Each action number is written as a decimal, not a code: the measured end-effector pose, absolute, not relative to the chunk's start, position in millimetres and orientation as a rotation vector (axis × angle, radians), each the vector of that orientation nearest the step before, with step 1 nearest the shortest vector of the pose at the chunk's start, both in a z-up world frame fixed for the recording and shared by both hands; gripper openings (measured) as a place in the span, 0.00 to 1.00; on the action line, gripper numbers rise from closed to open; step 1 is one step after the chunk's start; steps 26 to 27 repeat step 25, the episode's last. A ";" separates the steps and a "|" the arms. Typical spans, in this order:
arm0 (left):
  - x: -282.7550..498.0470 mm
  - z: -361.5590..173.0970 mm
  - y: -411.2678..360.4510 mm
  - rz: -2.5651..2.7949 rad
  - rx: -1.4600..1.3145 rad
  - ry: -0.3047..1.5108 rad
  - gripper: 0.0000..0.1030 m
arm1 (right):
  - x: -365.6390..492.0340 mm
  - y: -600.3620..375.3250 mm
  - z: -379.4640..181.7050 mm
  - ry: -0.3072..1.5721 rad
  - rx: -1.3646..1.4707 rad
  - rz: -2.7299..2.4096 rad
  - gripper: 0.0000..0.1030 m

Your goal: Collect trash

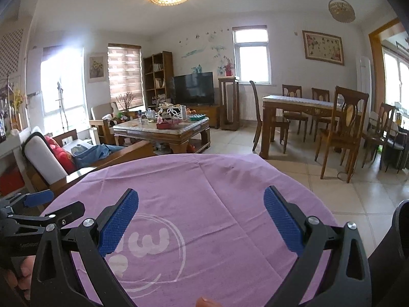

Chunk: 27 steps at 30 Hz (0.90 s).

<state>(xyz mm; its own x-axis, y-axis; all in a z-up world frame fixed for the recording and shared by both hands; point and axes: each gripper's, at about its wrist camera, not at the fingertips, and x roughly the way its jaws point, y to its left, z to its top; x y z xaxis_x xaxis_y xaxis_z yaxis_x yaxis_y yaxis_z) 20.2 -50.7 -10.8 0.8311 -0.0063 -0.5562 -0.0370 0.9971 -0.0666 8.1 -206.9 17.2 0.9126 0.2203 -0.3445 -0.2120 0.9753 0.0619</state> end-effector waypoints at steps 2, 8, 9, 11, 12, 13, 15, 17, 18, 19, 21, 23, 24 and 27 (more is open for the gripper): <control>20.9 -11.1 -50.1 0.017 -0.079 0.590 0.95 | 6.8 -203.5 18.0 0.355 0.013 0.222 0.95; 20.8 -10.8 -50.4 0.022 -0.081 0.585 0.95 | 7.3 -203.7 16.9 0.355 0.014 0.223 0.95; 20.8 -10.8 -50.9 0.022 -0.081 0.583 0.95 | 7.3 -203.4 16.8 0.354 0.012 0.222 0.95; 20.4 -10.5 -52.1 0.023 -0.082 0.577 0.95 | 7.5 -202.3 16.8 0.355 0.012 0.223 0.95; 19.1 -9.1 -51.1 0.024 -0.083 0.575 0.95 | 7.3 -202.0 17.5 0.355 0.011 0.223 0.95; 19.2 -9.0 -51.4 0.024 -0.085 0.575 0.95 | 7.3 -201.7 17.5 0.355 0.012 0.222 0.95; 19.2 -10.0 -50.2 0.024 -0.092 0.575 0.95 | 7.4 -202.2 17.1 0.355 0.016 0.223 0.95; 19.7 -10.9 -48.9 0.029 -0.091 0.573 0.95 | 7.0 -201.4 18.0 0.354 0.018 0.222 0.95; 19.2 -11.2 -48.8 0.030 -0.091 0.574 0.95 | 7.0 -201.4 18.2 0.354 0.017 0.222 0.95; 19.3 -11.4 -48.9 0.032 -0.092 0.574 0.95 | 7.1 -201.4 18.1 0.354 0.016 0.222 0.95; 19.9 -11.9 -47.1 0.035 -0.097 0.574 0.95 | 7.2 -200.6 18.2 0.355 0.016 0.222 0.95; 20.0 -11.8 -47.0 0.032 -0.096 0.573 0.95 | 7.3 -200.1 17.6 0.356 0.017 0.222 0.95; 20.1 -12.1 -47.7 0.032 -0.094 0.573 0.95 | 7.3 -199.9 17.7 0.356 0.018 0.222 0.95; 20.1 -12.0 -48.0 0.032 -0.094 0.573 0.95 | 7.4 -199.8 17.5 0.356 0.018 0.222 0.95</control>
